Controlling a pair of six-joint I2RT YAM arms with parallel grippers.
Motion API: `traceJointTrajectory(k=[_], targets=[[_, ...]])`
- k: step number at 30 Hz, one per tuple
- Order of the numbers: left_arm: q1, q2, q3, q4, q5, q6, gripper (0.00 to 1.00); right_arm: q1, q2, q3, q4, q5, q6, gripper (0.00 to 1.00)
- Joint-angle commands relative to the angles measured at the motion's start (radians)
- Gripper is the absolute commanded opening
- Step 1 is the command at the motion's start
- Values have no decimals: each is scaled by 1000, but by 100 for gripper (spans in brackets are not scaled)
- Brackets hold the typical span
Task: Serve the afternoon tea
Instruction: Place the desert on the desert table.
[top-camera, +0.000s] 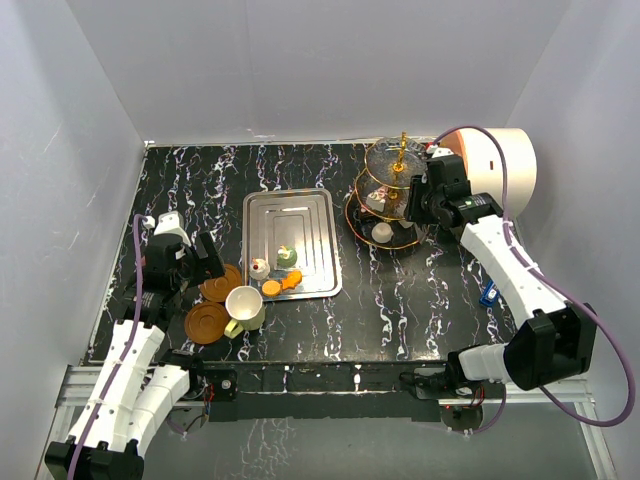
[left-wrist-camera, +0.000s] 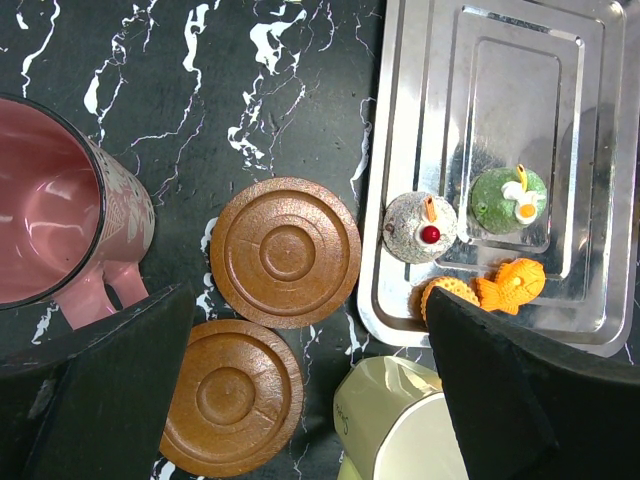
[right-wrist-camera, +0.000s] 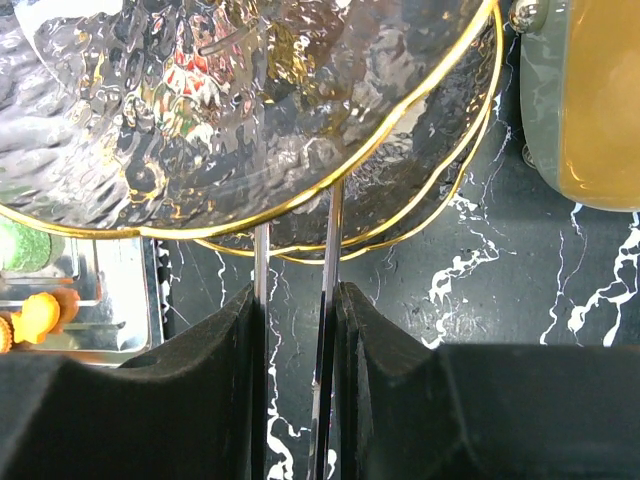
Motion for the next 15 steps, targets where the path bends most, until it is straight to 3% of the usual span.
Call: traceJointTrajectory(k=[1,15], targets=[[-1,-11,9,-2,-16,-2,99,-7,5,3,82,-9,-32,24],[-2,-17,8,-3,-19,-3,99,-7,6,34,10,-3,-48,28]])
